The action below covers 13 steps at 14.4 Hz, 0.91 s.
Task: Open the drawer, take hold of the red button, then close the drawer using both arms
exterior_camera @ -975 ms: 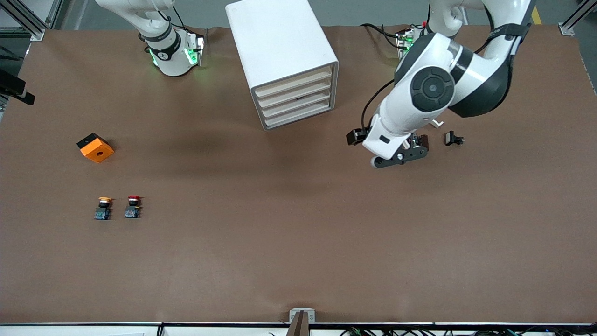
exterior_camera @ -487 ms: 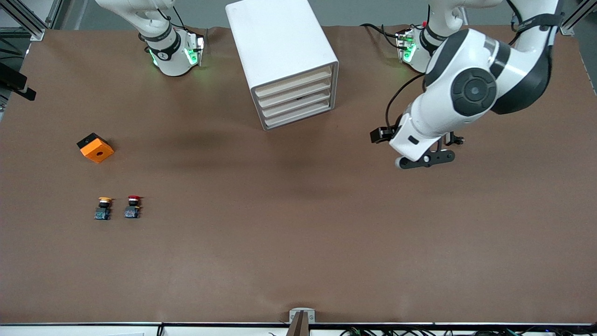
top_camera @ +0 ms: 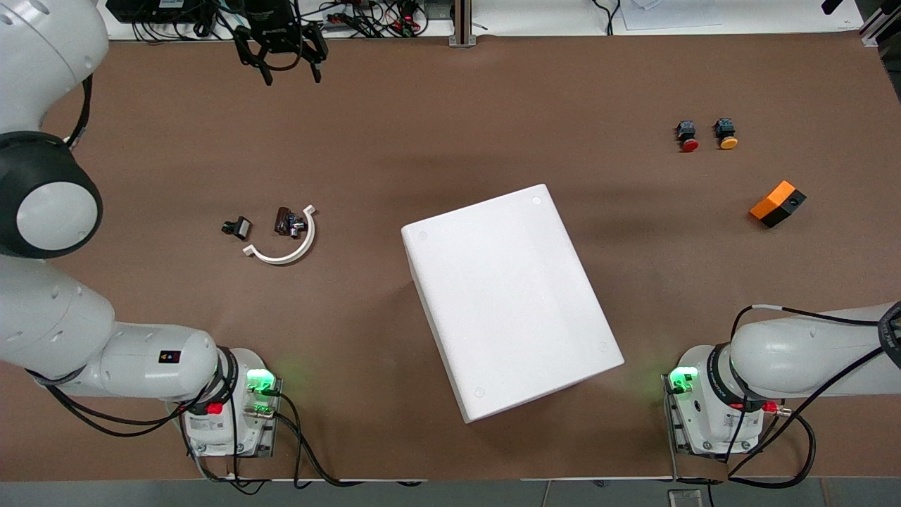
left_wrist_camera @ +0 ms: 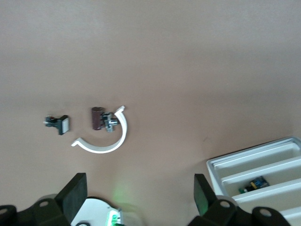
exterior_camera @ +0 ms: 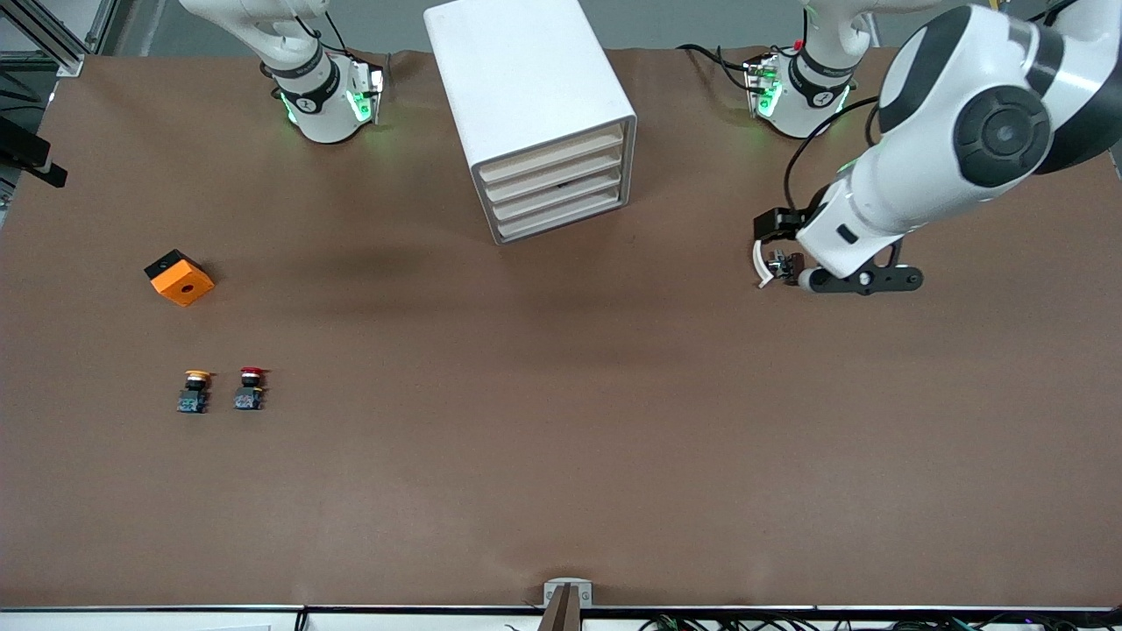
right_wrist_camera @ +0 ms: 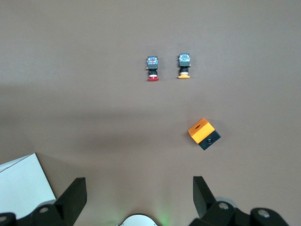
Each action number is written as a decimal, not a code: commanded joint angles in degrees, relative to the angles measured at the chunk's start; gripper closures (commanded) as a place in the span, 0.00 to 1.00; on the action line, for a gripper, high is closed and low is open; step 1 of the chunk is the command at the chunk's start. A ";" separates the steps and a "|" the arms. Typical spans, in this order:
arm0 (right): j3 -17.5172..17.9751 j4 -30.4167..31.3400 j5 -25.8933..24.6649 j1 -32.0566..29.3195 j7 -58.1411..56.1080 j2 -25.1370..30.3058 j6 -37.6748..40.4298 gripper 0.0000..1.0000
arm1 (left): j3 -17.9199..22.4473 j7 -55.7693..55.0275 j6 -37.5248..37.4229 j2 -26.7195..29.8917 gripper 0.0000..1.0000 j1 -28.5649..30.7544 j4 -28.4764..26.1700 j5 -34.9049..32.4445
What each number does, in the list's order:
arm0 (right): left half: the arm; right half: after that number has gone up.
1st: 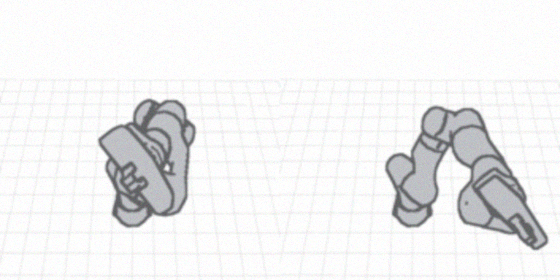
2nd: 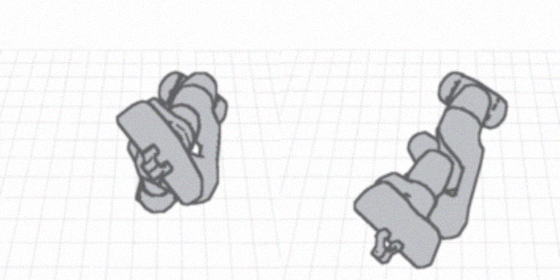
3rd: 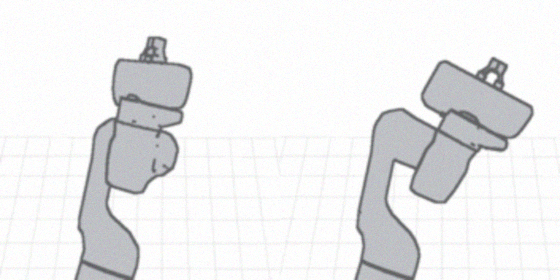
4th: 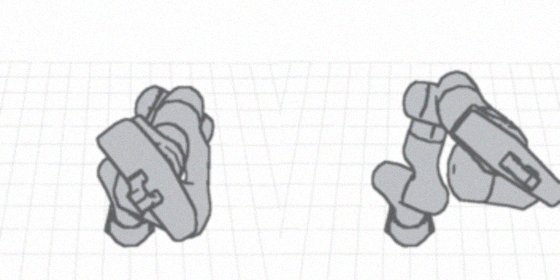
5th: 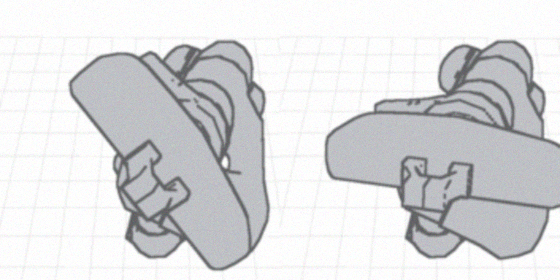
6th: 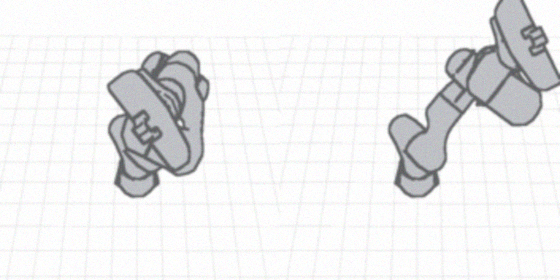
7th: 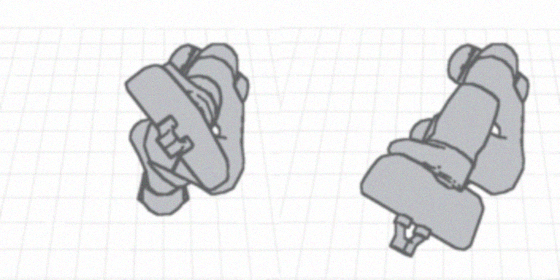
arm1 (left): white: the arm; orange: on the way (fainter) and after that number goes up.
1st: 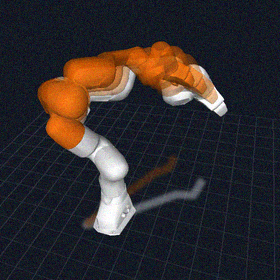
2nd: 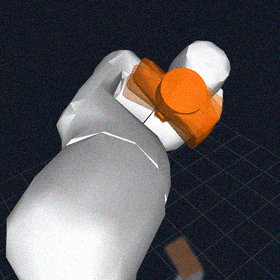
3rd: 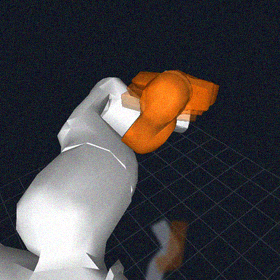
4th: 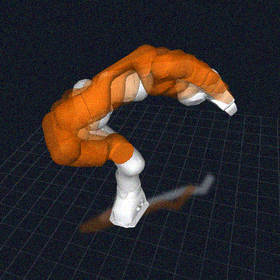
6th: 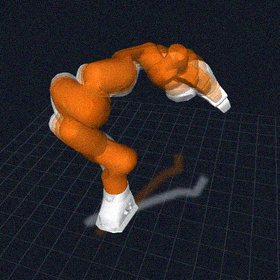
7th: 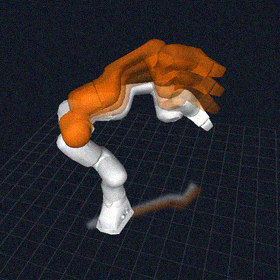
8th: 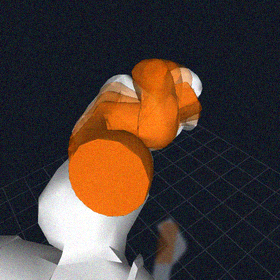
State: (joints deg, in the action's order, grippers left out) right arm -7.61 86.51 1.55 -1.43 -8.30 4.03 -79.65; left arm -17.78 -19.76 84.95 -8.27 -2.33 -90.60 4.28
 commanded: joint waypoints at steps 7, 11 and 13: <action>1.02 1.38 -3.21 -0.15 -0.93 1.95 -1.47 0.00 | 13.81 15.43 -1.02 14.93 0.00 -3.55 -11.77 -1.03; 1.02 1.12 -3.22 -0.42 -0.76 1.86 -1.47 0.00 | 17.51 20.63 0.91 21.70 0.00 -3.73 -17.31 -3.57; 1.02 0.86 -3.13 -0.51 -0.76 1.42 -1.47 0.00 | 18.92 21.42 4.68 24.52 0.00 -3.64 -21.09 -4.27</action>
State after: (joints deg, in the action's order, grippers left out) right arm -7.11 86.52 -0.77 -1.42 -8.62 4.41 -80.65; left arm -0.09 0.51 85.44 11.61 -5.09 -105.91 1.56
